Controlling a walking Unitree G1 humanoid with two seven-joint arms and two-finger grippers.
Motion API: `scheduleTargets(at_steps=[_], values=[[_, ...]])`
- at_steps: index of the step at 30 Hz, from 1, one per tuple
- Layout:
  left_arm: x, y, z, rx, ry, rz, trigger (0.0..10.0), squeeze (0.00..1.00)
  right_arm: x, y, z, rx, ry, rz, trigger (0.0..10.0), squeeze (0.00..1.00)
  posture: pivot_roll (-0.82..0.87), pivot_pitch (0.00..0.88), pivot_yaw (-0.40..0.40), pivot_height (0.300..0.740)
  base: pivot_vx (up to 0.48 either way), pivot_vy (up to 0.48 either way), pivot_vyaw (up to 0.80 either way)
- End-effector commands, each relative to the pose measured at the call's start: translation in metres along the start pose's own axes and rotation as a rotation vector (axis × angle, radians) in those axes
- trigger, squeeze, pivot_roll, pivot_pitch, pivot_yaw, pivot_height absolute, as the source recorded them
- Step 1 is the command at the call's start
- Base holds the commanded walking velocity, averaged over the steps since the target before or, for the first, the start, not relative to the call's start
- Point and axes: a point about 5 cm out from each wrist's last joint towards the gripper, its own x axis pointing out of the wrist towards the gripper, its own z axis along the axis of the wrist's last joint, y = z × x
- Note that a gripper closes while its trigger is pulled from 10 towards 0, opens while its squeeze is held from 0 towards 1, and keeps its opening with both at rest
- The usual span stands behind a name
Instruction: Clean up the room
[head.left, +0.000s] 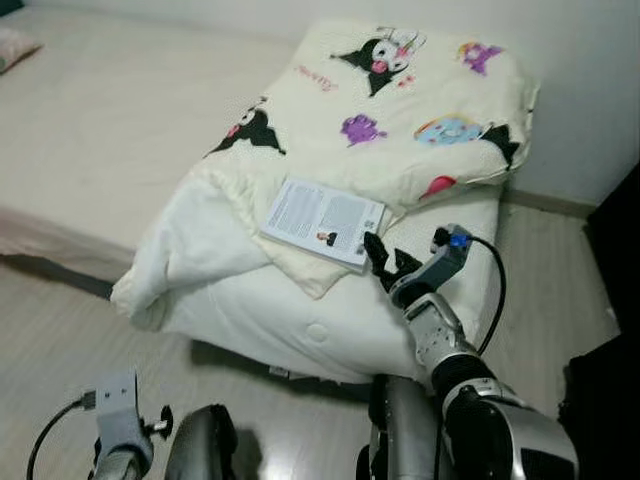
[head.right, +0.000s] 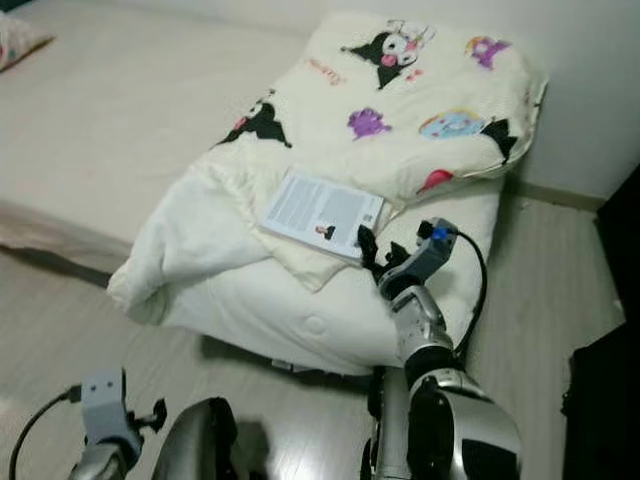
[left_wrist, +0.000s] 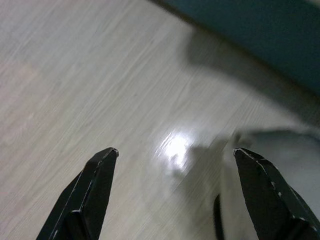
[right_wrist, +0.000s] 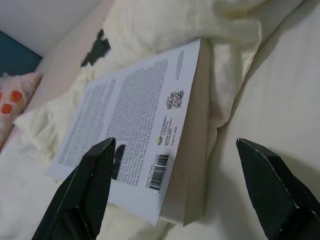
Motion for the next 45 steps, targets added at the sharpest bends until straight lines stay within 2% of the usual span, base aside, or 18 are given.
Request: scheduleTargets(at_steps=[1,5,12,18,24,25,26,27,34,41,45], values=[[-0.006,0.015,-0.008,0.022,0.014,0.015,10.0,0.00,-0.004,-0.006,-0.012,-0.001,0.069,-0.046,10.0,0.00,0.03,0.374,0.022,0.535,0.000,0.000,0.00],[-0.011,0.021,-0.013,0.037,0.004,0.007,10.0,0.00,-0.002,-0.004,-0.012,0.020,0.085,-0.020,10.0,0.00,0.04,0.413,0.027,0.535,0.000,0.000,0.00],[-0.014,0.023,-0.013,0.077,-0.020,-0.029,10.0,0.00,-0.001,0.000,-0.013,0.033,0.110,0.002,10.0,0.00,0.04,0.456,0.034,0.535,0.000,0.000,0.00],[-0.017,0.025,-0.016,0.104,-0.018,-0.046,10.0,0.00,0.002,0.003,0.001,0.132,0.022,0.067,10.0,0.00,0.04,0.467,0.037,0.535,0.000,0.000,0.00],[-0.022,0.029,-0.023,0.116,-0.004,-0.045,10.0,0.00,0.003,0.004,0.007,0.188,-0.005,0.112,10.0,0.00,0.05,0.469,0.037,0.535,0.000,0.000,0.00],[-0.025,0.032,-0.026,0.120,0.000,-0.041,10.0,0.00,0.004,0.010,0.005,0.212,0.025,0.175,10.0,0.00,0.06,0.472,0.037,0.535,0.000,0.000,0.00],[-0.025,0.032,-0.026,0.120,0.000,-0.041,10.0,0.00,0.004,0.010,0.005,0.212,0.025,0.175,10.0,0.00,0.06,0.472,0.037,0.535,0.000,0.000,0.00],[-0.026,0.034,-0.027,0.122,0.000,-0.038,10.0,0.00,0.004,0.016,0.001,0.213,0.061,0.227,10.0,0.00,0.06,0.474,0.035,0.535,0.000,0.000,0.00],[-0.028,0.039,-0.026,0.126,-0.006,-0.032,10.0,0.00,0.008,0.027,0.001,0.185,0.101,0.295,10.0,0.00,0.06,0.479,0.035,0.535,0.000,0.000,0.00],[-0.027,0.037,-0.024,0.128,-0.016,-0.037,10.0,0.00,0.010,0.019,0.016,0.176,0.040,0.236,10.0,0.00,0.06,0.477,0.038,0.535,0.000,0.000,0.00],[-0.027,0.036,-0.024,0.129,-0.016,-0.042,10.0,0.00,0.008,0.012,0.020,0.208,0.015,0.207,10.0,0.00,0.06,0.476,0.038,0.535,0.000,0.000,0.00]])
